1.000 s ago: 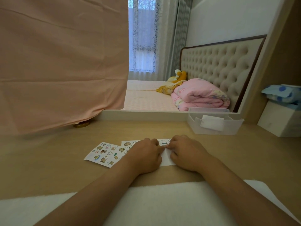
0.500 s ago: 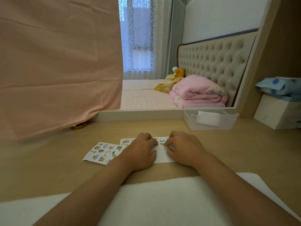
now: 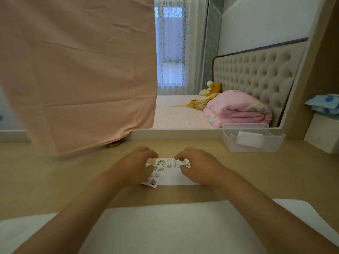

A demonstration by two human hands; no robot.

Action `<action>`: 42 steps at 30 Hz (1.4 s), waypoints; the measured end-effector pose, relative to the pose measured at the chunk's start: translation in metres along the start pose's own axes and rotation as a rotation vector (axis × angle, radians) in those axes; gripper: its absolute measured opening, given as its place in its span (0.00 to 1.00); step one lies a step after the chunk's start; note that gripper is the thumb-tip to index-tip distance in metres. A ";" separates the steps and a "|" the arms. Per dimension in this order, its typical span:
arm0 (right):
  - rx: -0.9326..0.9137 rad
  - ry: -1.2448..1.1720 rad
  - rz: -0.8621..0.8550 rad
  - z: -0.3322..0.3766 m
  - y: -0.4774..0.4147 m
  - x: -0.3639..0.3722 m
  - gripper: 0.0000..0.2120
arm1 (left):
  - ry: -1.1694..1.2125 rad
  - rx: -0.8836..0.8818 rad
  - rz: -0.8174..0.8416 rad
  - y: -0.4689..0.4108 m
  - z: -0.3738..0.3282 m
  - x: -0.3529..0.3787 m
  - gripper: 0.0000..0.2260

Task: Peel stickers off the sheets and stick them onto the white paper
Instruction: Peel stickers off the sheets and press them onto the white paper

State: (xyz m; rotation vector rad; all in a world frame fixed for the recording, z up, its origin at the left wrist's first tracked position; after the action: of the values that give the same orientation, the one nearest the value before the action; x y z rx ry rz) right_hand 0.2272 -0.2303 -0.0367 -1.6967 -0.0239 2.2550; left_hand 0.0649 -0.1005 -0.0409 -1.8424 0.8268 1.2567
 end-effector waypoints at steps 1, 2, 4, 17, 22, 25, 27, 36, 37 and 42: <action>-0.020 -0.015 0.011 0.010 -0.002 0.003 0.20 | -0.017 -0.025 0.031 0.008 0.006 -0.001 0.18; -0.035 -0.027 0.024 0.020 -0.003 0.006 0.21 | -0.032 -0.044 0.054 0.016 0.011 -0.002 0.20; -0.050 -0.039 0.062 0.036 -0.006 0.012 0.23 | -0.070 -0.062 0.090 0.030 0.017 -0.001 0.26; -0.062 -0.005 0.071 0.057 -0.008 0.049 0.20 | -0.096 0.025 -0.038 0.043 0.039 0.014 0.18; -0.143 -0.104 -0.131 0.050 -0.012 0.052 0.13 | 0.202 -0.029 -0.136 0.045 0.035 0.012 0.15; -0.207 -0.191 -0.336 0.045 -0.013 0.044 0.14 | 0.347 -0.248 -0.269 0.050 0.047 0.005 0.18; -0.244 -0.240 -0.473 0.043 -0.010 0.038 0.15 | 0.336 -0.372 -0.287 0.054 0.056 0.002 0.19; -0.242 -0.366 -0.567 0.041 -0.005 0.032 0.20 | 1.018 -0.597 -0.181 0.058 0.053 0.000 0.08; -0.236 -0.356 -0.539 0.041 -0.005 0.033 0.21 | 1.052 -0.616 -0.191 0.060 0.054 -0.001 0.07; -0.173 -0.228 -0.331 0.045 -0.003 0.032 0.25 | 1.327 -0.684 -0.192 0.061 0.057 0.004 0.07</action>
State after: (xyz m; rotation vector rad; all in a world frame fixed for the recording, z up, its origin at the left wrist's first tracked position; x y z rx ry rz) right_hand 0.1778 -0.2110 -0.0522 -1.3798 -0.5255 2.2259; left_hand -0.0113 -0.0838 -0.0716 -3.2454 0.8238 -0.0256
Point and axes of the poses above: each hand's wrist, its own y-axis away from the middle knuckle, its own x-axis out of the palm, z = x × y, the point moved 4 cm from there along -y, towards the middle knuckle
